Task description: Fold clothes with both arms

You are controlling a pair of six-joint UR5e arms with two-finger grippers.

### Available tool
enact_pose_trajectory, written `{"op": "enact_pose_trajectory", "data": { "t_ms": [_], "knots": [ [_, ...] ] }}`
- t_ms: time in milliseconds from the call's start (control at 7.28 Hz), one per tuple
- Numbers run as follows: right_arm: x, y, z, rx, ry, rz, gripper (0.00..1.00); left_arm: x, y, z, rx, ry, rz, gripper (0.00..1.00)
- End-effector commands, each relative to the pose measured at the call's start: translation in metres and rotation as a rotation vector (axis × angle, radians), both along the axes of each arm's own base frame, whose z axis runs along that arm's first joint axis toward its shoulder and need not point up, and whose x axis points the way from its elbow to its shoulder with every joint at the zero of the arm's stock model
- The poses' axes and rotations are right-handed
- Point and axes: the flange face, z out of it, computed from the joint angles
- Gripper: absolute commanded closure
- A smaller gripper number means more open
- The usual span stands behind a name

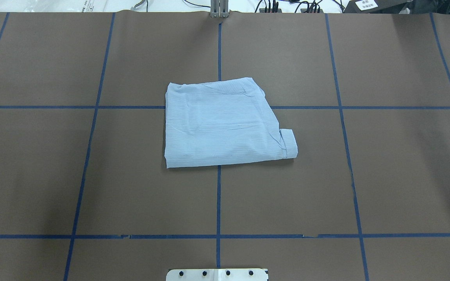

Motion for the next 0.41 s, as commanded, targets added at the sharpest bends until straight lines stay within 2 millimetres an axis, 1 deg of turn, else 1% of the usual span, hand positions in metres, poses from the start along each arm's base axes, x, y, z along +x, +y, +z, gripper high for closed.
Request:
{"op": "enact_pose_trajectory", "data": {
  "t_ms": [0, 275],
  "knots": [
    [-0.0007, 0.0, 0.0017, -0.006, -0.005, -0.001, 0.0, 0.0003, 0.0, -0.0017, 0.004, 0.0, 0.001, 0.0],
    [-0.0007, -0.0001, 0.0031, -0.008, -0.004, -0.001, 0.0, 0.0001, -0.0001, -0.0023, 0.006, -0.003, 0.0, 0.0]
  ]
}}
